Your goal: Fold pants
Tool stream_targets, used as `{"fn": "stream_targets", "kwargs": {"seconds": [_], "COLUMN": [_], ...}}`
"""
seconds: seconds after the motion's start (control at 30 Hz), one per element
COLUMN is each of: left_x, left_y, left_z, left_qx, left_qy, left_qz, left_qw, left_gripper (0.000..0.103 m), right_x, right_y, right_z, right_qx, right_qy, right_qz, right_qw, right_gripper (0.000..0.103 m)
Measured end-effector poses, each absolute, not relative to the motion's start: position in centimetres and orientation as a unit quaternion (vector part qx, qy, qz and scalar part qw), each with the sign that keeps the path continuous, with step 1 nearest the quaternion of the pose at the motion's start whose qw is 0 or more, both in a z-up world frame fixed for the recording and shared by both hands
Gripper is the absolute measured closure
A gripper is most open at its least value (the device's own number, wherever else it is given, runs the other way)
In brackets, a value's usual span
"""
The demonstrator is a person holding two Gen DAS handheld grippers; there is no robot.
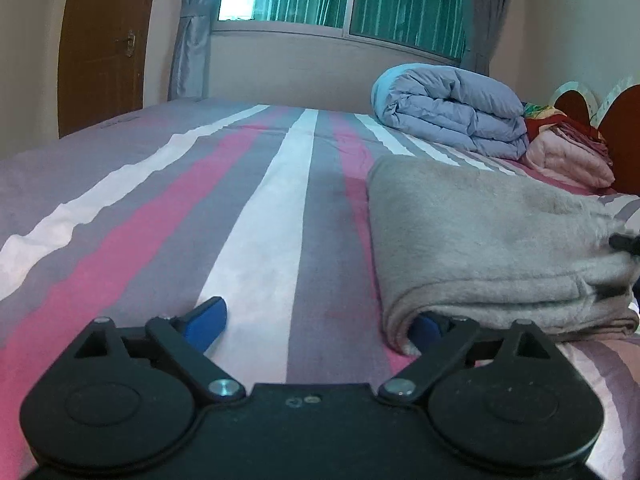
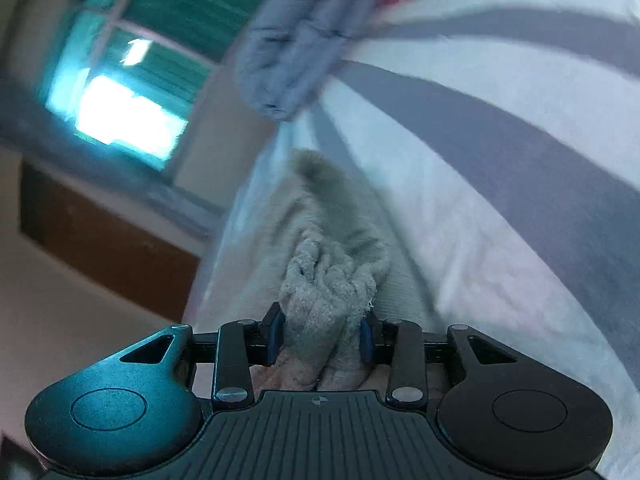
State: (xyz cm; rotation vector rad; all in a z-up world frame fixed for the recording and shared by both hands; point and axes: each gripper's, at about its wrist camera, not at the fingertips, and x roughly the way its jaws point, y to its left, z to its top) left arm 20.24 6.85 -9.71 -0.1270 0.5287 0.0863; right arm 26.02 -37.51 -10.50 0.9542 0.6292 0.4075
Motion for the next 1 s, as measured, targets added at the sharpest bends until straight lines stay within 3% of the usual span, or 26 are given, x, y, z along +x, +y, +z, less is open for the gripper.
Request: {"fn": "stream_targets", "kwargs": {"seconds": [0.13,0.2,0.27,0.43,0.5,0.53,0.57,0.7,0.8,0.87,1.0], "left_x": [20.4,19.6,18.2,16.5,18.4,19.8,20.8,26.2,28.6,29.0,32.1], "left_y": [6.6,6.9,7.8,10.3,10.3,9.9,9.5,6.9,6.9,7.7,8.0], "left_z": [-9.4,-8.9,-8.1,-6.3,-6.1,-6.0,-5.9,-6.6,-9.2,-8.4,-6.7], "left_qx": [-0.049,-0.051,-0.064,-0.105,-0.12,-0.125,-0.123,-0.097,-0.107,-0.129,-0.107], "left_qy": [0.27,0.276,0.259,0.184,0.187,0.196,0.2,0.247,0.304,0.291,0.251], "left_qz": [0.034,0.024,0.007,0.029,0.031,0.026,0.02,-0.018,-0.028,-0.022,-0.026], "left_qw": [0.961,0.96,0.964,0.977,0.975,0.972,0.972,0.964,0.946,0.948,0.962], "left_gripper": [0.015,0.015,0.01,0.009,0.009,0.011,0.012,0.012,0.011,0.015,0.016], "right_x": [27.1,27.0,26.2,22.7,22.4,22.4,22.7,24.0,27.5,27.6,26.9], "right_y": [-36.2,-36.8,-37.8,-40.7,-39.7,-38.8,-37.4,-33.0,-29.8,-30.0,-30.7], "right_z": [-11.5,-11.6,-11.1,-8.4,-6.4,-5.6,-5.0,-4.7,-8.1,-7.8,-5.1], "right_qx": [0.401,0.427,0.443,0.412,0.357,0.325,0.283,0.169,0.102,0.108,0.121], "right_qy": [0.34,0.332,0.32,0.254,0.21,0.2,0.201,0.207,0.292,0.281,0.182], "right_qz": [0.181,0.185,0.176,0.127,0.152,0.16,0.165,0.165,0.148,0.158,0.171], "right_qw": [0.831,0.821,0.819,0.866,0.898,0.91,0.923,0.949,0.939,0.941,0.961], "right_gripper": [0.063,0.06,0.047,0.046,0.061,0.087,0.098,0.098,0.099,0.098,0.098]}}
